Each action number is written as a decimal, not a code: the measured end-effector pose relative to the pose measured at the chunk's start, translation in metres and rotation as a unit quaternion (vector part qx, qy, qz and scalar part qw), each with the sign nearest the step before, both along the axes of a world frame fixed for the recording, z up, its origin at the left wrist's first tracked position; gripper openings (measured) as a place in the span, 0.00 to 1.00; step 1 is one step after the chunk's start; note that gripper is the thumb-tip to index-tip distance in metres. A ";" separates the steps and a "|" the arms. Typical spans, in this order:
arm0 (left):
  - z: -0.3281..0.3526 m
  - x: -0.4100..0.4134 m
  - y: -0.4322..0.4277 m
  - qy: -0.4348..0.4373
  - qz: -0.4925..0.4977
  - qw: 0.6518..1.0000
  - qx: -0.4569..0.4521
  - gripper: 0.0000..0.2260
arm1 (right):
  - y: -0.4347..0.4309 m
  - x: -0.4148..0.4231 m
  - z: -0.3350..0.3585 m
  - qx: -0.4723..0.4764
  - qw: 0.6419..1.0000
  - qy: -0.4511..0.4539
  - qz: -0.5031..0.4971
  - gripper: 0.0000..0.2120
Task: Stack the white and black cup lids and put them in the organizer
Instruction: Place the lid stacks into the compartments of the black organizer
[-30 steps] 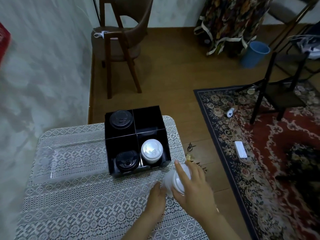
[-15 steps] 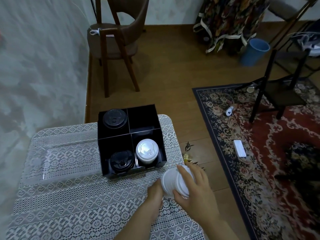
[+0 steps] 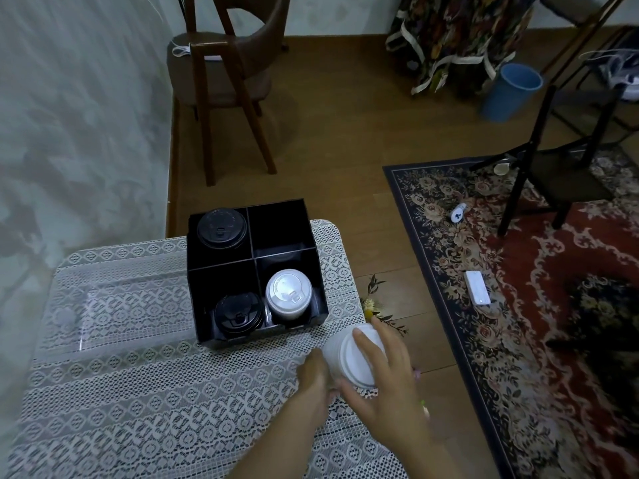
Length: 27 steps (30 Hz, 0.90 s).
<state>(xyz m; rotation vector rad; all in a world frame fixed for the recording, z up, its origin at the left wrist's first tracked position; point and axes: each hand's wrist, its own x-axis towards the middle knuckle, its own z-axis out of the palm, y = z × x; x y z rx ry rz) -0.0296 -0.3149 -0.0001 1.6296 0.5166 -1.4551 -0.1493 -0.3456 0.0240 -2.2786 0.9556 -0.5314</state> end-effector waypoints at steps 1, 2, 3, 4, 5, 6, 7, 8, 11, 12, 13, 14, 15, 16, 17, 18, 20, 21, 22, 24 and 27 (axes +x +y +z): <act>0.000 -0.001 -0.001 0.010 0.011 1.000 0.001 0.16 | 0.001 0.001 0.002 0.037 0.999 -0.016 -0.013 0.27; 0.000 -0.001 -0.003 0.022 0.023 0.999 0.005 0.17 | 0.003 0.001 0.003 0.074 0.997 -0.028 -0.026 0.26; -0.001 -0.001 -0.004 0.033 0.035 0.999 0.011 0.19 | 0.004 0.002 0.004 0.102 0.993 -0.036 -0.037 0.25; -0.004 -0.001 -0.005 0.042 0.043 0.998 0.016 0.20 | 0.004 0.003 0.004 0.118 0.991 -0.041 -0.044 0.24; -0.007 0.000 -0.006 0.049 0.046 0.998 0.020 0.21 | 0.005 0.003 0.003 0.124 0.990 -0.047 -0.049 0.24; -0.009 0.001 -0.007 0.053 0.047 0.997 0.025 0.22 | 0.005 0.003 0.001 0.121 0.990 -0.053 -0.052 0.23; -0.009 0.002 -0.009 0.055 0.048 0.997 0.030 0.21 | 0.005 0.002 -0.001 0.114 0.990 -0.057 -0.054 0.23; -0.006 0.003 -0.010 0.053 0.050 0.997 0.034 0.20 | 0.005 0.001 -0.002 0.110 0.991 -0.059 -0.055 0.23; 0.003 0.005 -0.012 0.042 0.051 0.997 0.045 0.15 | 0.004 0.000 -0.004 0.105 0.991 -0.066 -0.057 0.23; 0.004 0.005 -0.012 0.040 0.052 0.997 0.045 0.14 | 0.004 -0.001 -0.004 0.103 0.991 -0.069 -0.056 0.23; 0.005 0.005 -0.011 0.040 0.053 0.997 0.044 0.14 | 0.004 -0.001 -0.004 0.102 0.991 -0.071 -0.055 0.23; 0.005 0.005 -0.011 0.040 0.055 0.997 0.043 0.14 | 0.004 -0.002 -0.004 0.101 0.991 -0.072 -0.054 0.23; 0.004 0.005 -0.011 0.042 0.055 0.997 0.043 0.14 | 0.004 -0.001 -0.004 0.099 0.991 -0.072 -0.052 0.23; 0.004 0.006 -0.010 0.045 0.057 0.997 0.039 0.15 | 0.004 -0.001 -0.004 0.095 0.992 -0.072 -0.049 0.24; 0.005 0.006 -0.010 0.048 0.058 0.997 0.035 0.15 | 0.005 0.000 -0.003 0.091 0.992 -0.071 -0.046 0.24; 0.005 0.007 -0.010 0.049 0.059 0.997 0.032 0.16 | 0.005 0.000 -0.003 0.084 0.993 -0.069 -0.043 0.24; 0.002 0.008 -0.009 0.051 0.056 0.997 0.029 0.18 | 0.005 0.002 -0.001 0.077 0.994 -0.067 -0.038 0.25; 0.000 0.009 -0.009 0.053 0.052 0.997 0.027 0.19 | 0.005 0.003 0.000 0.080 0.994 -0.067 -0.036 0.25; -0.002 0.009 -0.008 0.055 0.049 0.997 0.027 0.20 | 0.005 0.004 0.002 0.081 0.994 -0.066 -0.034 0.25; -0.004 0.011 -0.006 0.059 0.041 0.997 0.026 0.20 | 0.006 0.005 0.004 0.079 0.994 -0.063 -0.032 0.26; 0.000 0.013 -0.002 0.061 0.042 0.997 0.020 0.19 | 0.007 0.004 0.007 0.073 0.995 -0.063 -0.037 0.26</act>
